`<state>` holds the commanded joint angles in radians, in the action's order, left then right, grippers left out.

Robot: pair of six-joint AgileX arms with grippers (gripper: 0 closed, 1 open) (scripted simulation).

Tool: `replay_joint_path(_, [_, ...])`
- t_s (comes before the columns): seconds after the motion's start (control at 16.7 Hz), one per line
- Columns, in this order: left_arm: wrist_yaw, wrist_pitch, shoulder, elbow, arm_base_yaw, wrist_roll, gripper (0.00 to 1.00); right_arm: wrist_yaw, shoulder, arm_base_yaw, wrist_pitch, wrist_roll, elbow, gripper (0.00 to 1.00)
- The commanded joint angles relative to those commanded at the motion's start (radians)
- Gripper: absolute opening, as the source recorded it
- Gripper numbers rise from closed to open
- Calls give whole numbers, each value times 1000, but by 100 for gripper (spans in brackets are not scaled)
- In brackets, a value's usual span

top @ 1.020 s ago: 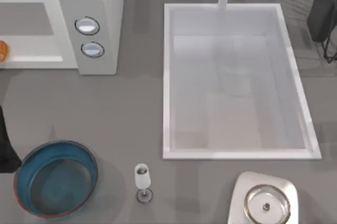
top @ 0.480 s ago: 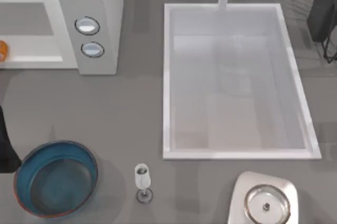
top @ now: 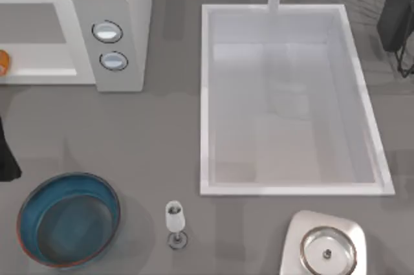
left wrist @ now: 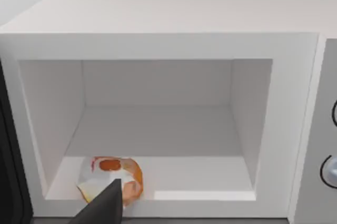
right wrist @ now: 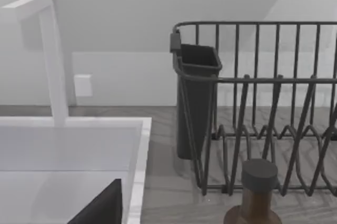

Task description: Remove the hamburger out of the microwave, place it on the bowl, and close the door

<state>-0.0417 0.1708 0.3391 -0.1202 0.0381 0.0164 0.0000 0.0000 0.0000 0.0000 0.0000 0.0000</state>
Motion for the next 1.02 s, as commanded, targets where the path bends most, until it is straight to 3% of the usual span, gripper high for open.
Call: replay_joint_path(1.02, [-199, 816, 1634, -574, 182, 78, 100, 0, 0, 0, 0, 0, 0, 100])
